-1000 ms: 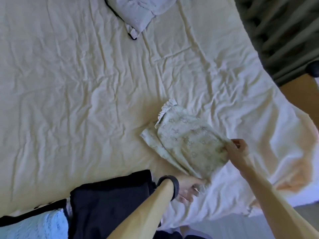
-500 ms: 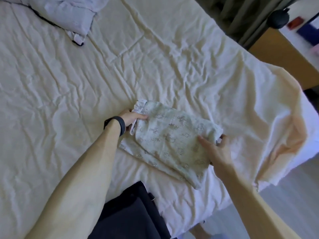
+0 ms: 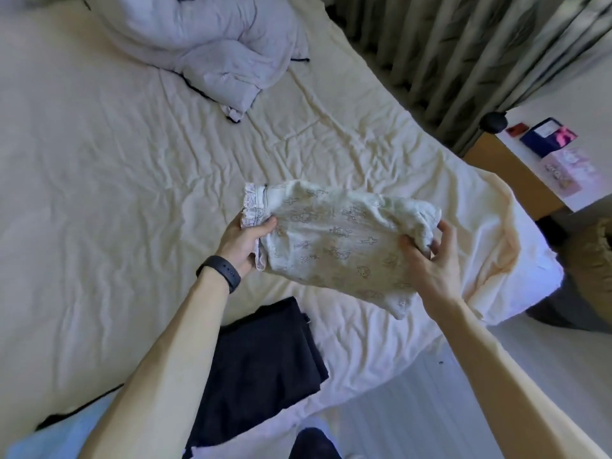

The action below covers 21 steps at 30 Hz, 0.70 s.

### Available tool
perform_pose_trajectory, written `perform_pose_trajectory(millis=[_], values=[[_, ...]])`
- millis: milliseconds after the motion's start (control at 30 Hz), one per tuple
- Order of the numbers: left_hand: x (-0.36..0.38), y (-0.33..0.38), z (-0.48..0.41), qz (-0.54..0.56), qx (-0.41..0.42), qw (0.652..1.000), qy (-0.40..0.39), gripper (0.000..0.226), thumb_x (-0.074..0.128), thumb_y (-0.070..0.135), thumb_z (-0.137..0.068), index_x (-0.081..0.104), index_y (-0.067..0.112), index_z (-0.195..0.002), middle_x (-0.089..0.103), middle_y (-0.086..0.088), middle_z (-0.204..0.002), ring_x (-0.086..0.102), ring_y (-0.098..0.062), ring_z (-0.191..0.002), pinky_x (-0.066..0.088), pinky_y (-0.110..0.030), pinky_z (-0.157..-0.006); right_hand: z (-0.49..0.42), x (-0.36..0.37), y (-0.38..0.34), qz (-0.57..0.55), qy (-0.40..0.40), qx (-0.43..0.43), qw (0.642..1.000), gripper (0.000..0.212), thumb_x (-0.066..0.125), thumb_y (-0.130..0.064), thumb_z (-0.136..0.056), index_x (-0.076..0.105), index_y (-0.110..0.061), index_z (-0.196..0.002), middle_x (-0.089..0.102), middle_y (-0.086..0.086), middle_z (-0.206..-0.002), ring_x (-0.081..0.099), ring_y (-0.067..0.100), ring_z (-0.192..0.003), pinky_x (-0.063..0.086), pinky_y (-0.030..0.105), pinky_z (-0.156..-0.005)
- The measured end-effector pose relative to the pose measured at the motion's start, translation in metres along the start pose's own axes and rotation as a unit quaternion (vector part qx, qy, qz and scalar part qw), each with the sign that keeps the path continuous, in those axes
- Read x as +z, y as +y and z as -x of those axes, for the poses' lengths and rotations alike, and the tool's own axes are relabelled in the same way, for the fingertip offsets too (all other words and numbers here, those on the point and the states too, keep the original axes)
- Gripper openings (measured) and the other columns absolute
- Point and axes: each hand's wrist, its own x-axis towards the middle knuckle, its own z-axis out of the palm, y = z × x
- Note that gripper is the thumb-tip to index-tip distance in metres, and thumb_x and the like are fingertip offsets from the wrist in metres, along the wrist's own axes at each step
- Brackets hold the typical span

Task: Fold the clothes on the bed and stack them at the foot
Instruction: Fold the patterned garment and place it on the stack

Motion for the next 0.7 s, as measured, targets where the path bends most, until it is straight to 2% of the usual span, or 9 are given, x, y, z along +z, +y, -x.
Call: perform_pose_trajectory(millis=[67,167,300,367,400,467,533,600,700], values=[[-0.024,0.005,0.067,0.017,0.015,0.999,0.031,0.043,0.079,0.009,-0.082,0.066,0.007,-0.123,0.073,-0.013,-0.116,0.068,-0.031,-0.113,0.047,-0.055,-0.105,0.040,0.003,-0.020,0.008,-0.038,-0.012,0.999,0.041,0.067,-0.016,-0.096,0.050,-0.039,-0.125,0.074,-0.016,-0.098,0.071,-0.001,-0.085,0.055,0.017,-0.061],[-0.063,-0.007,0.151,0.027,0.016,0.997,0.069,0.053,0.083,0.013,-0.076,0.065,0.007,-0.125,0.073,-0.013,-0.117,0.068,-0.031,-0.113,0.045,-0.054,-0.108,0.092,0.008,-0.024,0.030,-0.089,0.002,0.996,0.038,0.068,-0.013,-0.095,0.055,-0.045,-0.111,0.074,-0.016,-0.096,0.071,0.001,-0.080,0.055,0.019,-0.060],[-0.116,-0.051,0.213,0.024,-0.043,0.990,0.134,0.056,0.083,0.015,-0.078,0.063,0.010,-0.130,0.071,-0.013,-0.122,0.064,-0.037,-0.118,0.039,-0.059,-0.111,0.131,0.025,0.005,0.095,-0.149,0.048,0.983,0.034,0.071,-0.015,-0.092,0.057,-0.043,-0.106,0.071,-0.010,-0.100,0.068,-0.002,-0.078,0.053,0.019,-0.061],[-0.139,-0.081,0.218,0.027,-0.101,0.978,0.180,0.062,0.083,0.015,-0.079,0.058,0.006,-0.135,0.066,-0.016,-0.129,0.051,-0.052,-0.127,0.033,-0.064,-0.112,0.136,0.041,0.028,0.120,-0.181,0.087,0.972,0.034,0.072,-0.016,-0.092,0.056,-0.039,-0.111,0.069,-0.010,-0.102,0.069,-0.001,-0.075,0.052,0.017,-0.057],[-0.147,-0.096,0.215,0.033,-0.123,0.972,0.197,0.058,0.081,0.014,-0.082,0.058,0.005,-0.133,0.065,-0.017,-0.131,0.048,-0.055,-0.128,0.034,-0.064,-0.110,0.135,0.050,0.040,0.132,-0.194,0.104,0.966,0.037,0.072,-0.015,-0.092,0.056,-0.035,-0.117,0.067,-0.009,-0.102,0.069,0.001,-0.074,0.052,0.016,-0.055],[-0.155,-0.121,0.203,0.031,-0.158,0.961,0.224,0.044,0.079,0.013,-0.085,0.063,0.006,-0.125,0.064,-0.013,-0.131,0.056,-0.042,-0.124,0.041,-0.054,-0.109,0.125,0.071,0.062,0.159,-0.214,0.135,0.954,0.045,0.071,-0.013,-0.093,0.052,-0.025,-0.132,0.066,-0.005,-0.103,0.069,0.010,-0.081,0.053,0.020,-0.054],[-0.160,-0.146,0.182,-0.029,-0.163,0.955,0.248,0.037,0.078,0.016,-0.087,0.060,0.012,-0.118,0.064,-0.008,-0.126,0.060,-0.029,-0.112,0.046,-0.044,-0.103,0.109,0.092,0.086,0.189,-0.232,0.157,0.941,0.051,0.068,-0.013,-0.094,0.048,-0.021,-0.140,0.064,-0.002,-0.104,0.069,0.016,-0.084,0.054,0.022,-0.052],[-0.166,-0.163,0.159,-0.096,-0.151,0.944,0.279,0.041,0.076,0.017,-0.088,0.056,0.012,-0.123,0.064,-0.008,-0.125,0.061,-0.029,-0.108,0.048,-0.041,-0.097,0.095,0.108,0.111,0.211,-0.245,0.169,0.931,0.053,0.066,-0.014,-0.095,0.045,-0.020,-0.144,0.063,-0.001,-0.104,0.068,0.017,-0.084,0.054,0.021,-0.049],[-0.172,-0.177,0.133,-0.147,-0.137,0.931,0.305,0.058,0.071,0.015,-0.089,0.048,0.011,-0.142,0.059,-0.011,-0.134,0.059,-0.034,-0.118,0.047,-0.039,-0.096,0.082,0.123,0.137,0.220,-0.249,0.159,0.930,0.055,0.067,-0.017,-0.096,0.044,-0.023,-0.145,0.061,-0.006,-0.102,0.065,0.013,-0.084,0.049,0.015,-0.045]])
